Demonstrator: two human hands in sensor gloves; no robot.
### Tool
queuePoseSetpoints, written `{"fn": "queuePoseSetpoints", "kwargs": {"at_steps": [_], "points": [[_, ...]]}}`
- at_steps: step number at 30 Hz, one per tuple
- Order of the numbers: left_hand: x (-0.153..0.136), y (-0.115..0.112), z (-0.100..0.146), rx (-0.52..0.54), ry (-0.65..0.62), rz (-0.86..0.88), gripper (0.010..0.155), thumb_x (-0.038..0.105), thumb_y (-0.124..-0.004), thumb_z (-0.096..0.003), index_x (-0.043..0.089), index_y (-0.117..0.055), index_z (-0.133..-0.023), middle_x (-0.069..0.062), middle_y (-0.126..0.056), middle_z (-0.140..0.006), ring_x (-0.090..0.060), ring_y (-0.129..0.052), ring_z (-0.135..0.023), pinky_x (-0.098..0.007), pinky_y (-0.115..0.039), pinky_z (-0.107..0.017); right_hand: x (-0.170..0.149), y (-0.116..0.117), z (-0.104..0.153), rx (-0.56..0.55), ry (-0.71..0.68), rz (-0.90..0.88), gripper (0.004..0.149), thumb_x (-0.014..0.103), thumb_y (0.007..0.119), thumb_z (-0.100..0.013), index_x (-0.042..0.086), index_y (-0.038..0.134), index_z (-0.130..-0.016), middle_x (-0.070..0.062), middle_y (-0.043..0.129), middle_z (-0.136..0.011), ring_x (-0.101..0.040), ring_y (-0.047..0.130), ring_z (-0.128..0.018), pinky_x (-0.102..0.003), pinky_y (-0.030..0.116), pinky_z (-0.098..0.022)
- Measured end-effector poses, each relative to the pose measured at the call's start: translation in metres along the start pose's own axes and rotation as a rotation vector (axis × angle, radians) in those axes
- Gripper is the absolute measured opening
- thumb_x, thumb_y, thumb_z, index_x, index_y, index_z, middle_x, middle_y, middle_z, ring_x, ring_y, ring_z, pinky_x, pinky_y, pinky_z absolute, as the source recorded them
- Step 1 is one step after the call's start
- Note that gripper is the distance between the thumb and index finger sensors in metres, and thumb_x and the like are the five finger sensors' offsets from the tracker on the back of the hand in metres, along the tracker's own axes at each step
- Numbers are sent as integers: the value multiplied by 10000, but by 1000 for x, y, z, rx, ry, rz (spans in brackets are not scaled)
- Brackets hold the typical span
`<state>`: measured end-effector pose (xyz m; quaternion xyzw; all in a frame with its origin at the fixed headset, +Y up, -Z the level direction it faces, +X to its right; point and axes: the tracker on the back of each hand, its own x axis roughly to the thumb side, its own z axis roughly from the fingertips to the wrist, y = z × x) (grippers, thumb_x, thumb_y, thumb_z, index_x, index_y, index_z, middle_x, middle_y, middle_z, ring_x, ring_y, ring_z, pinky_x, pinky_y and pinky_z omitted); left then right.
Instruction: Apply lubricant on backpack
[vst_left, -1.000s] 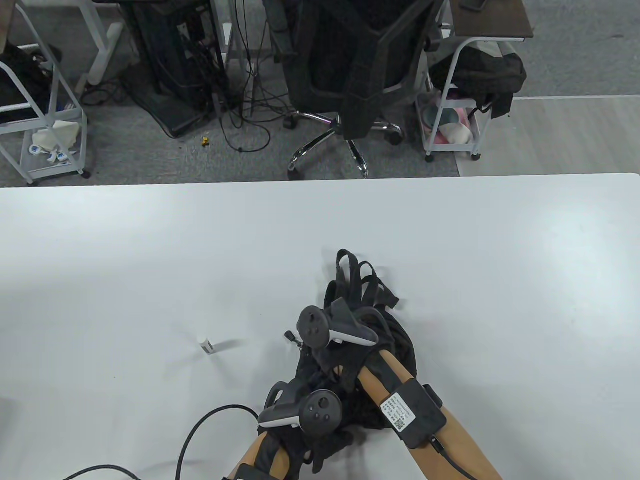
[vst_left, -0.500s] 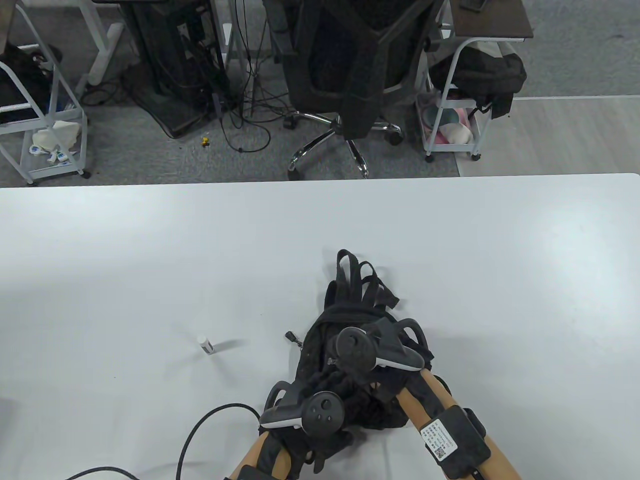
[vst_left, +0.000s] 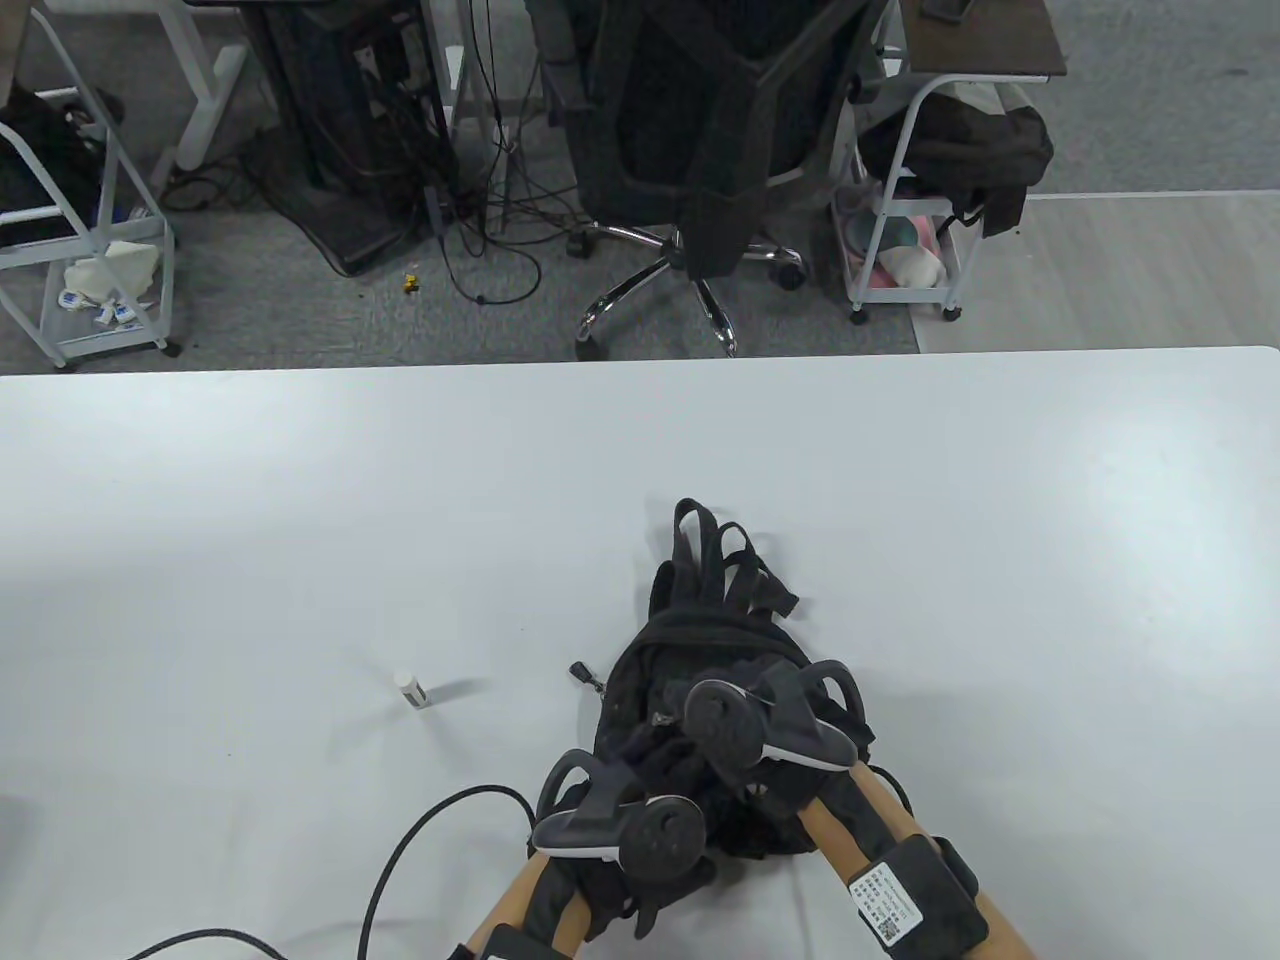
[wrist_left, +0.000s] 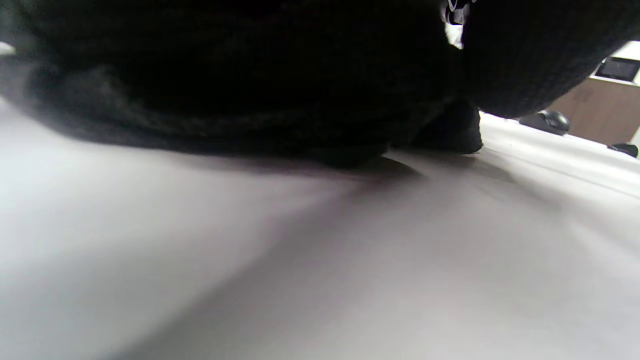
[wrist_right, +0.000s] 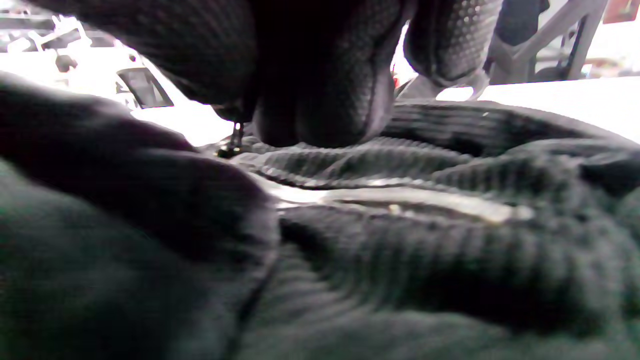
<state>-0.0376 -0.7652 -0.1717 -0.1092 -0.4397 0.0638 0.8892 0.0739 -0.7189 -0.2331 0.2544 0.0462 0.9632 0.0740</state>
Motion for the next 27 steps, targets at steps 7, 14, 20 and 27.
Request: {"fn": "queuePoseSetpoints", "kwargs": {"at_steps": [7, 14, 20, 27], "points": [[-4, -7, -2, -52, -3, 14, 753, 622, -797, -426, 240, -612, -1047, -115, -479, -1142, -405, -598, -1032, -621, -528, -765, -2, 1, 3, -16, 25, 81, 416, 397, 847, -480, 366, 802, -892, 57, 905, -834, -175, 1021, -616, -511, 731, -662], [-5, -7, -2, -70, 16, 31, 737, 632, -781, -448, 252, -591, -1051, -86, -445, -1148, -383, -549, -1046, -583, -509, -781, -11, 4, 6, 40, 75, 137, 415, 385, 874, -471, 366, 812, -881, 57, 916, -806, -170, 1015, -571, -505, 738, -653], [-4, -7, -3, -71, 23, 21, 740, 634, -780, -447, 252, -589, -1050, -84, -449, -1146, -373, -554, -1048, -588, -518, -777, -27, -5, 14, 46, 151, 196, 409, 384, 883, -458, 377, 826, -863, 60, 926, -788, -167, 1010, -533, -492, 752, -634], [-5, -8, -4, -71, 27, 26, 737, 635, -778, -449, 253, -590, -1050, -81, -445, -1147, -373, -552, -1049, -593, -510, -777, -49, -12, 30, 91, 218, 179, 411, 386, 884, -458, 379, 825, -865, 61, 923, -791, -167, 1008, -536, -495, 747, -639]]}}
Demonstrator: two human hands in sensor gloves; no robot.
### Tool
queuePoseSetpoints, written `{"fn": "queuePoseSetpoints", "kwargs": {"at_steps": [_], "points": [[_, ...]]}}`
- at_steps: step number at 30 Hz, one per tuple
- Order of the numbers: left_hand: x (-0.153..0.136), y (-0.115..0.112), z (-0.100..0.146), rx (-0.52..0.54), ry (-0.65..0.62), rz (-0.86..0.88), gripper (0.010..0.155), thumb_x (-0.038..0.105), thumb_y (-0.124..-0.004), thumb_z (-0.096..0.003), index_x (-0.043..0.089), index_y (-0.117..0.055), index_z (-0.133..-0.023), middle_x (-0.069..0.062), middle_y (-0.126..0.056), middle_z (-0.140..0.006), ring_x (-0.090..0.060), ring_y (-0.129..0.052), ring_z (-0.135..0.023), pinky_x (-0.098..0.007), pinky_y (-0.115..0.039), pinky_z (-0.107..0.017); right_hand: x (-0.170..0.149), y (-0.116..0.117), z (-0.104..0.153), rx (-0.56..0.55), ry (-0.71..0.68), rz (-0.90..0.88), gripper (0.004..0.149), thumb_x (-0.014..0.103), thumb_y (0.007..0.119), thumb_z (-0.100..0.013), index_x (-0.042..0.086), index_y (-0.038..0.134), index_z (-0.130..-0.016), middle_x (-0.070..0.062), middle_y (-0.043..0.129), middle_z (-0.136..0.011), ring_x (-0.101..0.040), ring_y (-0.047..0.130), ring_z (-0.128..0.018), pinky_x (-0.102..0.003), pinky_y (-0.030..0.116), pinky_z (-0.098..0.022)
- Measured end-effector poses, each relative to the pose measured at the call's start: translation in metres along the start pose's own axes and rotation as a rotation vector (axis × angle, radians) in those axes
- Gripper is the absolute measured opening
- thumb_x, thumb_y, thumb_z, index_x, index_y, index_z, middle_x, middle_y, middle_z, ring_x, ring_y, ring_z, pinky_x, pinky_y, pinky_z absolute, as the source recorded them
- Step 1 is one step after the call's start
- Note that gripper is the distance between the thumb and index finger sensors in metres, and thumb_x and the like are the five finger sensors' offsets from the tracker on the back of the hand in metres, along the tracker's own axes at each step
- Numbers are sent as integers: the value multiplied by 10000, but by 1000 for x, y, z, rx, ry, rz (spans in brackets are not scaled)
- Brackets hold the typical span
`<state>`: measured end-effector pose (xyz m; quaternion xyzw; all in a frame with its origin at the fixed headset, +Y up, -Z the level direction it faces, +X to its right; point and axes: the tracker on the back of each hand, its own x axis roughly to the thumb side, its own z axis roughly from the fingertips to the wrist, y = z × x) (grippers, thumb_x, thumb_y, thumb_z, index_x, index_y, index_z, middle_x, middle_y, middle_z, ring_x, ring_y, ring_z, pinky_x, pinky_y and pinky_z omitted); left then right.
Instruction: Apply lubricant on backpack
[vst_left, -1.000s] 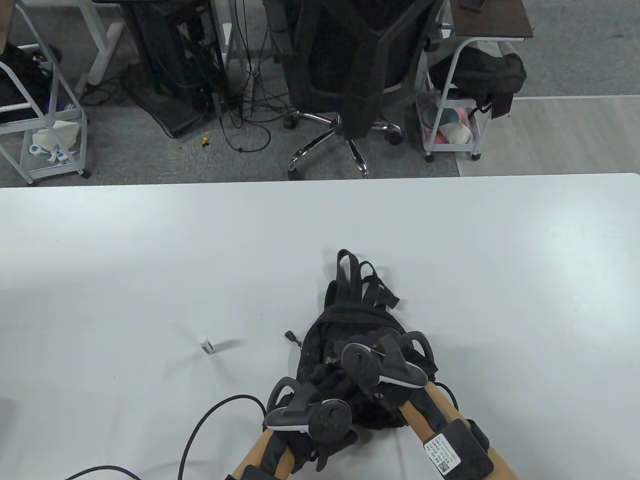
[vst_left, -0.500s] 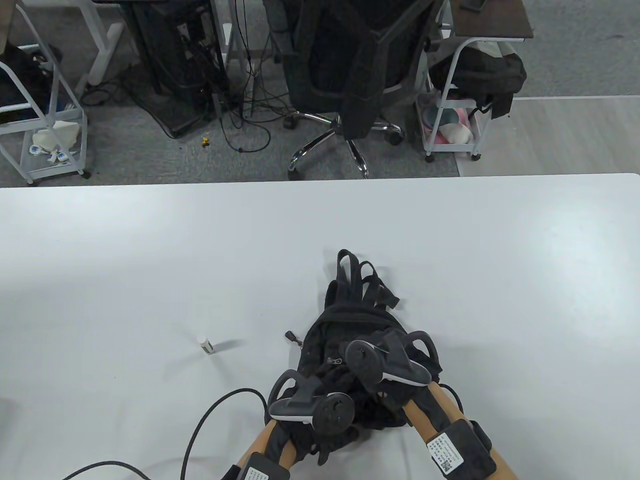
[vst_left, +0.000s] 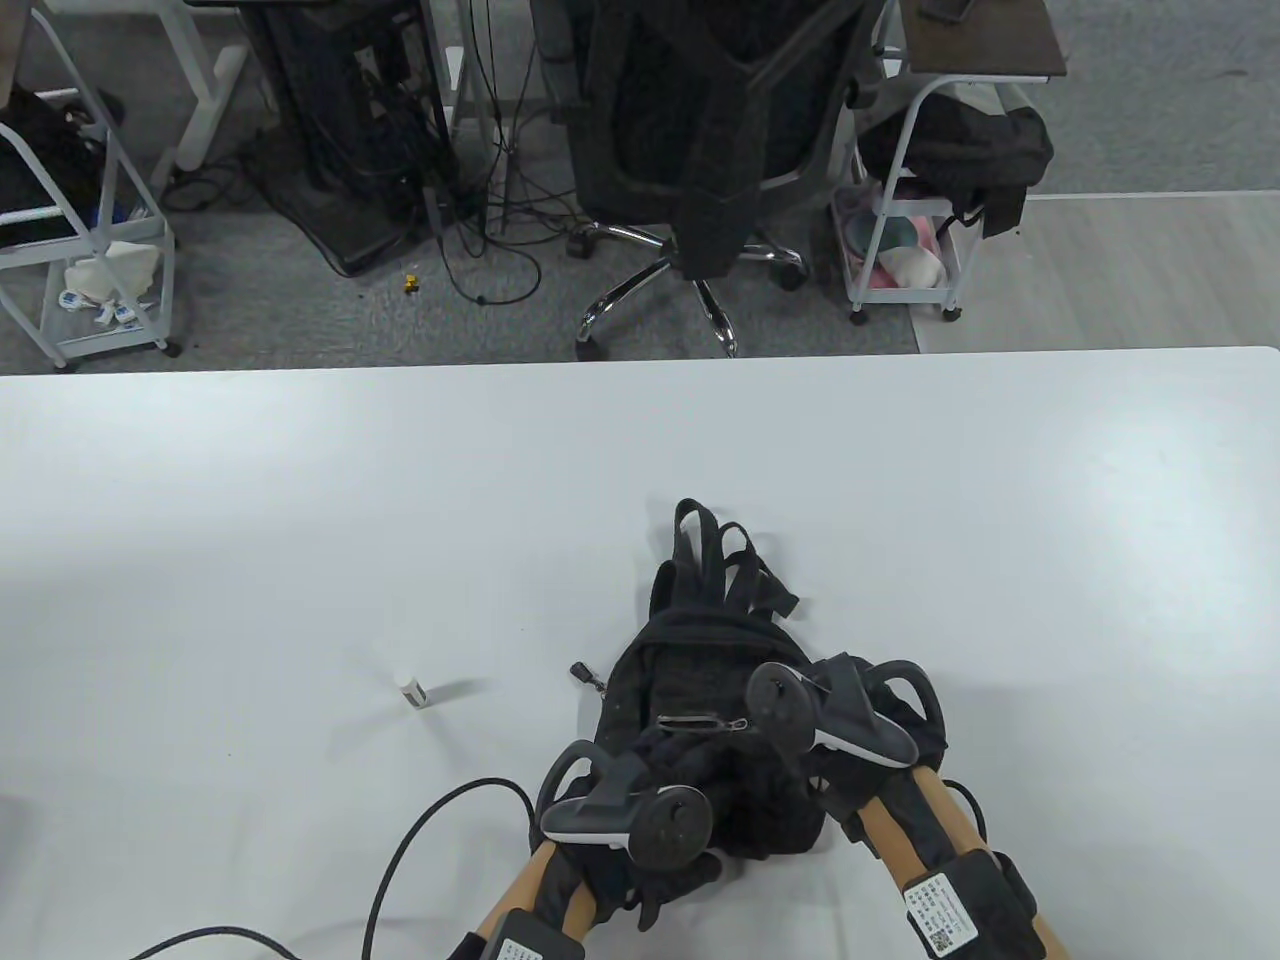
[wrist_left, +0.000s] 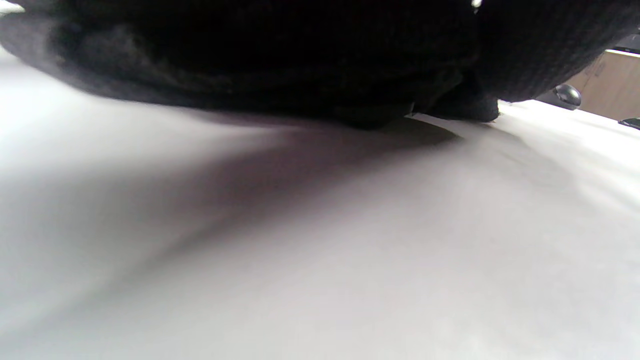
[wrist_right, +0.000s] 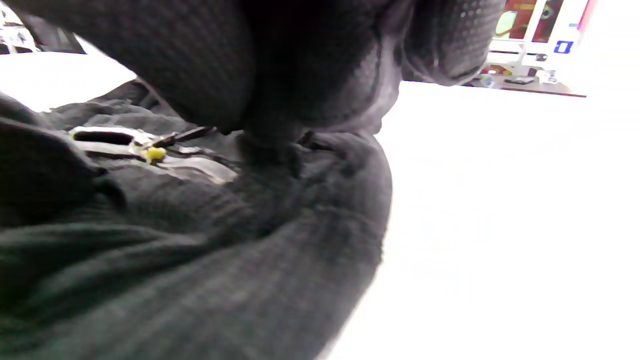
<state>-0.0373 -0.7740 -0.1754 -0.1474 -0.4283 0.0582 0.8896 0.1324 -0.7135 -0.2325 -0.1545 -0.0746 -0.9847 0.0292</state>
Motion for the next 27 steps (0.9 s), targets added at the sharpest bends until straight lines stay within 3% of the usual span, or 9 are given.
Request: {"fn": "queuePoseSetpoints", "kwargs": {"at_steps": [17, 24, 27], "points": [[-2, 0, 0, 1, 19, 32, 733, 636, -777, -446, 261, -598, -1050, -58, -447, -1152, -355, -541, -1058, -575, -486, -780, -39, 12, 13, 89, 81, -69, 417, 387, 883, -460, 379, 820, -872, 60, 925, -787, -162, 1009, -519, -501, 744, -646], [-4, 2, 4, 61, 41, 112, 683, 589, -782, -452, 247, -667, -1032, -62, -519, -1145, -356, -594, -1053, -584, -486, -773, -40, -18, 31, -94, 66, -137, 490, 528, 859, -426, 378, 819, -892, 62, 915, -846, -184, 1031, -634, -506, 750, -644], [-6, 8, 8, 143, 31, 157, 666, 577, -790, -434, 230, -742, -1000, -89, -613, -1120, -375, -686, -1017, -603, -546, -744, -41, -31, 43, -175, 37, -216, 513, 555, 838, -424, 390, 803, -907, 61, 892, -890, -190, 1026, -689, -513, 749, -650]]}}
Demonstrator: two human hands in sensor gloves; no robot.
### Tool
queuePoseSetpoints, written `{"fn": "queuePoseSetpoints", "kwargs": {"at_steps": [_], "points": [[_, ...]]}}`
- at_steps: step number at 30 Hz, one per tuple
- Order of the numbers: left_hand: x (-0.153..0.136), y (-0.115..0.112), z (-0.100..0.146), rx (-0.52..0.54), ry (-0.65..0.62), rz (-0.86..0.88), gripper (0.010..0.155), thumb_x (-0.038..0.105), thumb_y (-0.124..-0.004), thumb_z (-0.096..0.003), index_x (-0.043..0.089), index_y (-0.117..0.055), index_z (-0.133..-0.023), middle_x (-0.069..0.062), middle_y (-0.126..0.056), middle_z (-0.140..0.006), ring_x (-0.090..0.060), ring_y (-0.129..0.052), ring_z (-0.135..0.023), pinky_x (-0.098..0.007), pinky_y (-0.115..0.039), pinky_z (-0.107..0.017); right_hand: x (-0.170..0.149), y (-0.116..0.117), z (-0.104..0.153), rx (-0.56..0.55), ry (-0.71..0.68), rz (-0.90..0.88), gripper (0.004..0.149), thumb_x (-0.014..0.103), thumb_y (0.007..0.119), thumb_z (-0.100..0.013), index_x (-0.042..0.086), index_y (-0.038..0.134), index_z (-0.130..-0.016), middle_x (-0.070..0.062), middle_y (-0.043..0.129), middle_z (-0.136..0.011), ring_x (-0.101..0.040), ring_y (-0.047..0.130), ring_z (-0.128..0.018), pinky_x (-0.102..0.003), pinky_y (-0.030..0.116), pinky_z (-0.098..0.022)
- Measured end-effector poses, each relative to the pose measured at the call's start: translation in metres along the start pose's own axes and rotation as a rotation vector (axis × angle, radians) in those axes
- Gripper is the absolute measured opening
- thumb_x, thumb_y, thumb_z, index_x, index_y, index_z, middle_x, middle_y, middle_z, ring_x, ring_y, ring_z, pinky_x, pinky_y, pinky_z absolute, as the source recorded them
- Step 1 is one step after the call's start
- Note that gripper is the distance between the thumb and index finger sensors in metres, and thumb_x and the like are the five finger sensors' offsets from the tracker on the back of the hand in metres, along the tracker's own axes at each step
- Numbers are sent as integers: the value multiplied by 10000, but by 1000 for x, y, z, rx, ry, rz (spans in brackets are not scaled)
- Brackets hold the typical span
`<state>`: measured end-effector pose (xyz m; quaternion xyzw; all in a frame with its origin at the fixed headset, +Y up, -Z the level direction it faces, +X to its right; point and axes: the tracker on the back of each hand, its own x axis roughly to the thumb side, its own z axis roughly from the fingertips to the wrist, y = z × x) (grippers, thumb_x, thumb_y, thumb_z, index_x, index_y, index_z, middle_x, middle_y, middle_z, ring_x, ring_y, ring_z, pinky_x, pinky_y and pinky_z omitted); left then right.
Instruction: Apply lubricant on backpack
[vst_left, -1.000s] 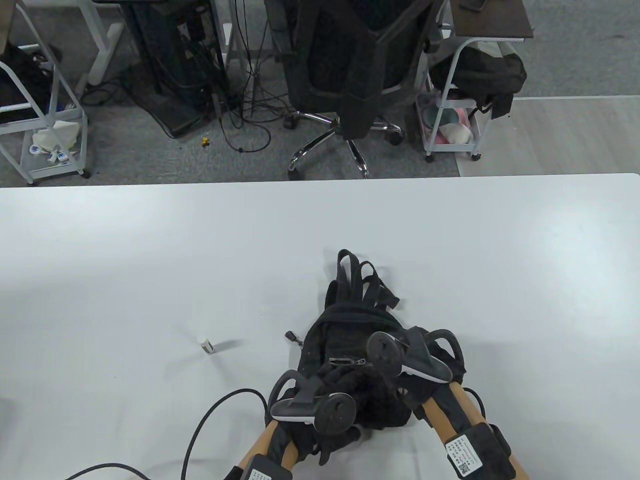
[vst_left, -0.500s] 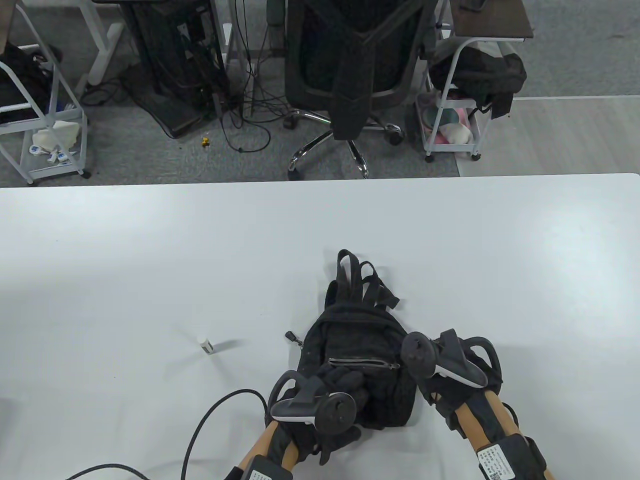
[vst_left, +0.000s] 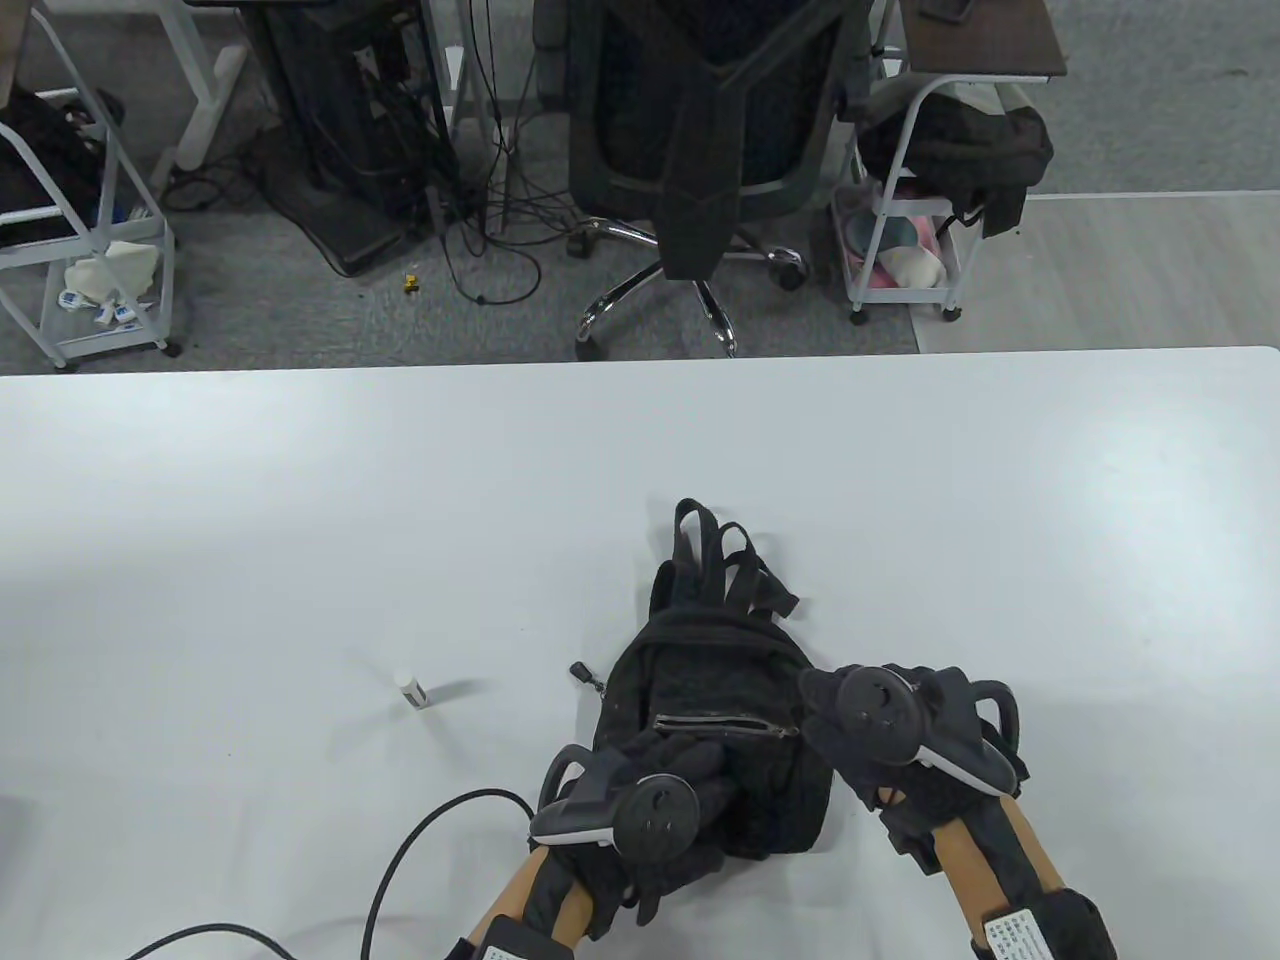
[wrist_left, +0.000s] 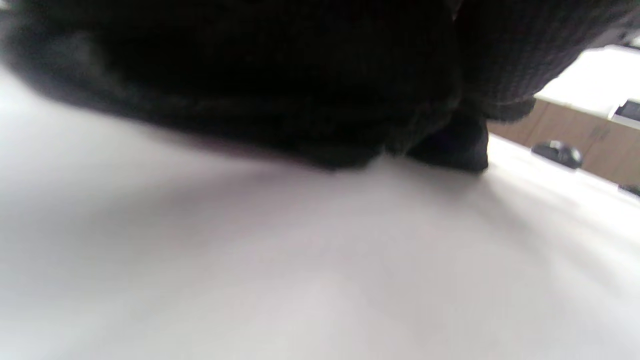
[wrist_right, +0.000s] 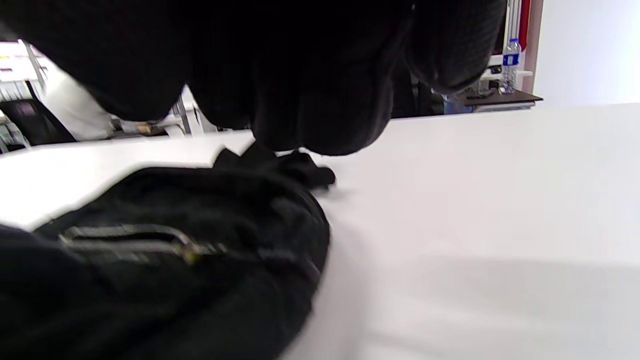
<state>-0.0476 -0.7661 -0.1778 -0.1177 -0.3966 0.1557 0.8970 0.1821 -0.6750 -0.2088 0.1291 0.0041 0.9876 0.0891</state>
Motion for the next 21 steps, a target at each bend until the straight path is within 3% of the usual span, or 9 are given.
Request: {"fn": "queuePoseSetpoints", "kwargs": {"at_steps": [4, 11, 17, 21], "points": [[0, 16, 10, 123, -1, 96, 626, 539, -799, -439, 191, -802, -958, -146, -702, -1070, -438, -789, -936, -662, -605, -704, -4, -12, 16, -103, -29, -164, 543, 583, 815, -429, 393, 773, -937, 48, 850, -943, -205, 1000, -757, -524, 741, -657], [-8, 53, 39, 384, -56, 278, 632, 533, -795, -445, 186, -787, -973, -155, -693, -1074, -450, -796, -927, -678, -610, -693, -8, -18, 34, -350, -146, -377, 557, 579, 819, -423, 390, 759, -944, 47, 844, -940, -203, 1000, -747, -523, 751, -645], [-19, 76, 72, 577, -85, 378, 671, 534, -792, -451, 178, -731, -1016, -179, -654, -1091, -471, -774, -936, -688, -604, -691, -11, -9, 45, -352, -199, -465, 642, 600, 808, -418, 402, 651, -1008, 30, 735, -1026, -234, 938, -852, -544, 719, -669], [-23, 90, 89, 668, -132, 445, 760, 541, -790, -454, 189, -579, -1093, -202, -594, -1118, -488, -756, -948, -694, -601, -692, -8, -11, 52, -315, -258, -531, 710, 609, 796, -424, 357, 574, -1050, 6, 664, -1065, -272, 892, -902, -561, 691, -683]]}}
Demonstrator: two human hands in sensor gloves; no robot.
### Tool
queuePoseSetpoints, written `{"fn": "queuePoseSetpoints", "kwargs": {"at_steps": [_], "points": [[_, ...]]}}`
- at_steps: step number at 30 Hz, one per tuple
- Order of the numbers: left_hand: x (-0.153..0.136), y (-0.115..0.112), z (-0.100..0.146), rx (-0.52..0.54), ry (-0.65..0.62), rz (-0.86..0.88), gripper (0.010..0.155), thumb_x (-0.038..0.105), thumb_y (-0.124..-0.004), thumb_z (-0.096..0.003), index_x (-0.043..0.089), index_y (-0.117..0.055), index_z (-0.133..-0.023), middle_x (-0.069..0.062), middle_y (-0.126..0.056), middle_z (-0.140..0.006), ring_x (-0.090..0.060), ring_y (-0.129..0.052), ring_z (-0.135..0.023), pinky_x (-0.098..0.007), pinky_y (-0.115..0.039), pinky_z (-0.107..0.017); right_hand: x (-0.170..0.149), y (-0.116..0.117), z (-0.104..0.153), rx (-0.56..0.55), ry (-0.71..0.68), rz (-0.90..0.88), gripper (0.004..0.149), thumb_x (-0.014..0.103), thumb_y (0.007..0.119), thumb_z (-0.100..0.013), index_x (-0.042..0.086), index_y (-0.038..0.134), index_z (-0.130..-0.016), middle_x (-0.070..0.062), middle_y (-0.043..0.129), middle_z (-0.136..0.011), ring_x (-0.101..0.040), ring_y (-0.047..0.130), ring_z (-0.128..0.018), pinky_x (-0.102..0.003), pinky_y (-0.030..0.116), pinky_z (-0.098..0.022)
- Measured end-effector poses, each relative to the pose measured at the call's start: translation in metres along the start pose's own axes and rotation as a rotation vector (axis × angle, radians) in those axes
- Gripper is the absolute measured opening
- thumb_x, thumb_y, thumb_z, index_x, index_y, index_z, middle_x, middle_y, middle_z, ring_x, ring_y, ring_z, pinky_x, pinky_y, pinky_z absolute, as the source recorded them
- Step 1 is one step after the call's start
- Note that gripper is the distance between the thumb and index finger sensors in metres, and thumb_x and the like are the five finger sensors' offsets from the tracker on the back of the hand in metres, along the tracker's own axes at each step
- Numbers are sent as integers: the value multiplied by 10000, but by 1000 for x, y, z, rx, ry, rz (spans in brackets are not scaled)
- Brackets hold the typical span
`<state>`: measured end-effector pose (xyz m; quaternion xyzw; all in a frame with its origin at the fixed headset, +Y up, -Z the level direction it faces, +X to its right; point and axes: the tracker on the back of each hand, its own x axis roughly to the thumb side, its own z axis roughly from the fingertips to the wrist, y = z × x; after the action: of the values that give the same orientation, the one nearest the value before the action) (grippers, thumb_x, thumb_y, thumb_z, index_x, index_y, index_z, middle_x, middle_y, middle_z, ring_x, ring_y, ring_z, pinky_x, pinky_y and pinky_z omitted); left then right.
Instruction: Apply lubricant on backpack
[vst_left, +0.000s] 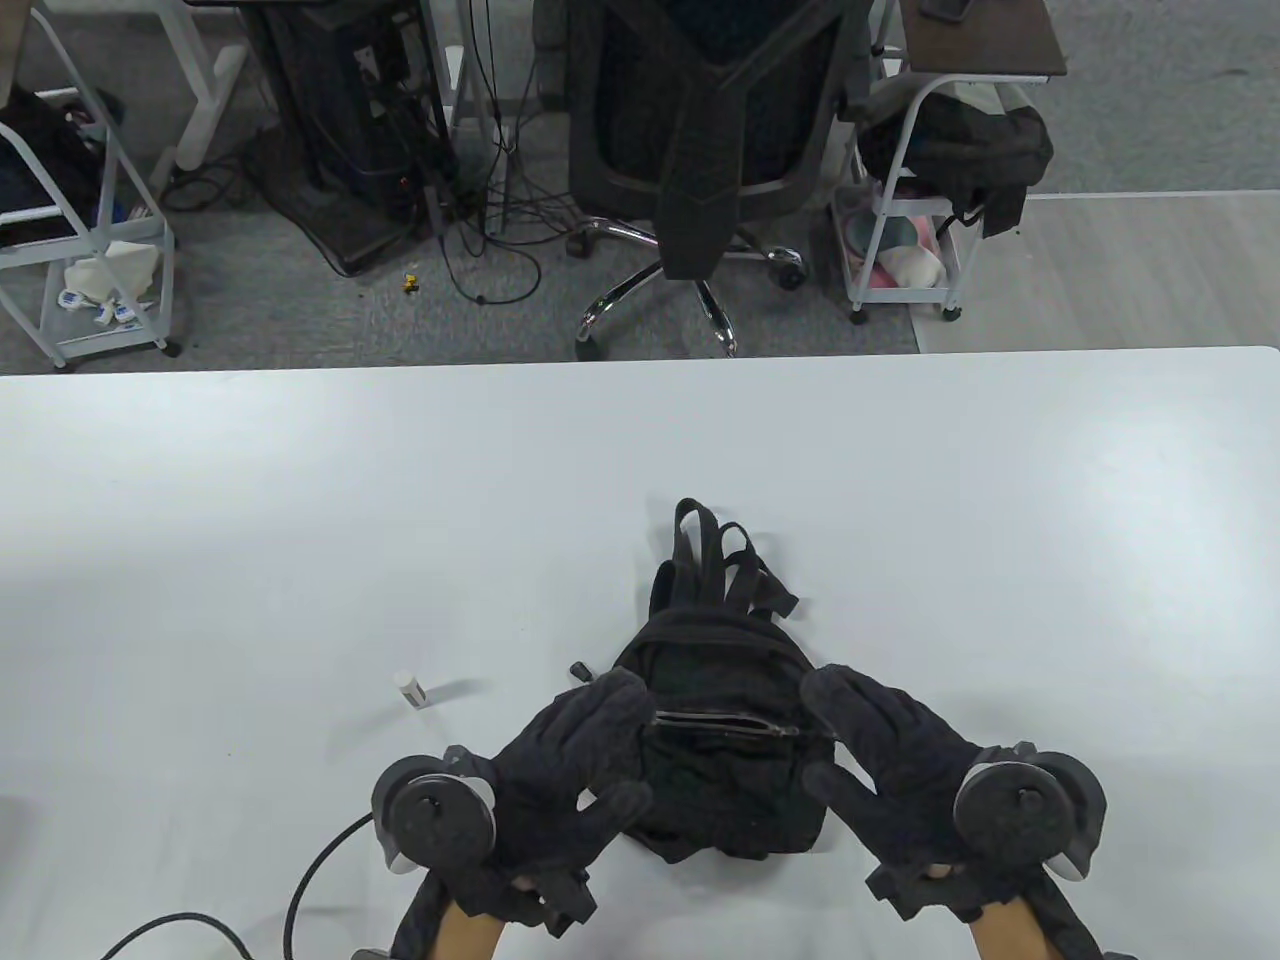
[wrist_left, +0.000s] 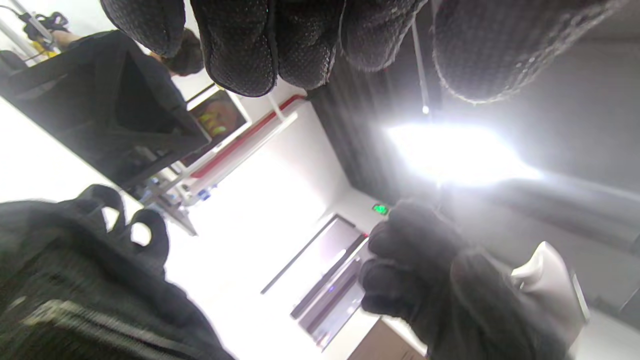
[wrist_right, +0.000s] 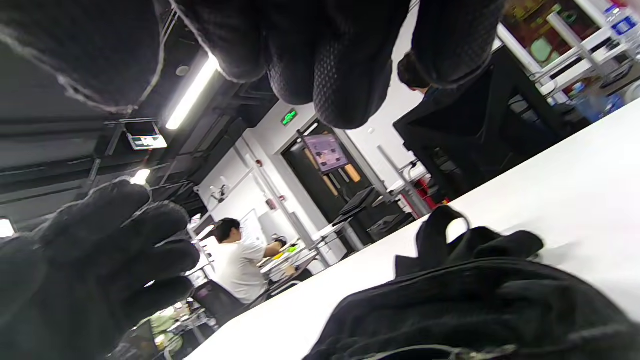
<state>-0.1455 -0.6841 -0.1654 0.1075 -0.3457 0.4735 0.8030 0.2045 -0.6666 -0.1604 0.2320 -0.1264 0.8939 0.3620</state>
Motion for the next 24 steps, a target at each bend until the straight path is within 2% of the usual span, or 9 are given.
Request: {"fn": "queuePoseSetpoints", "kwargs": {"at_steps": [4, 7, 9, 13, 24], "points": [[6, 9, 3, 33, -50, 42, 789, 569, -786, -452, 207, -545, -1110, -205, -500, -1151, -500, -699, -990, -699, -586, -700, 11, 1, 3, 6, -57, -22, 748, 624, 786, -424, 360, 513, -1068, -2, 601, -1097, -292, 847, -950, -567, 673, -696], [9, 6, 3, 45, -55, 96, 848, 586, -759, -455, 227, -406, -1137, -215, -431, -1163, -531, -675, -995, -704, -578, -701, 13, 8, 3, 31, -68, -23, 770, 630, 782, -423, 369, 468, -1076, -5, 566, -1111, -303, 815, -976, -574, 658, -702], [11, 1, 2, 29, -56, 103, 844, 582, -757, -459, 214, -416, -1137, -223, -410, -1164, -536, -658, -999, -709, -565, -705, 10, 13, 2, 79, -58, -16, 786, 636, 773, -427, 370, 428, -1081, -4, 529, -1123, -304, 785, -998, -580, 639, -712], [11, -5, 2, -6, -57, 52, 823, 584, -760, -456, 201, -474, -1127, -216, -435, -1161, -521, -674, -997, -706, -574, -702, 1, 18, -1, 108, -24, -41, 785, 629, 774, -429, 366, 424, -1082, -10, 514, -1127, -312, 761, -1012, -591, 617, -720], [8, -7, 2, -20, -44, 38, 805, 578, -766, -457, 188, -520, -1116, -206, -484, -1153, -513, -697, -987, -707, -580, -699, 1, 20, 0, 109, -22, -22, 771, 626, 775, -429, 374, 444, -1078, -7, 533, -1122, -310, 771, -1004, -596, 616, -718]]}}
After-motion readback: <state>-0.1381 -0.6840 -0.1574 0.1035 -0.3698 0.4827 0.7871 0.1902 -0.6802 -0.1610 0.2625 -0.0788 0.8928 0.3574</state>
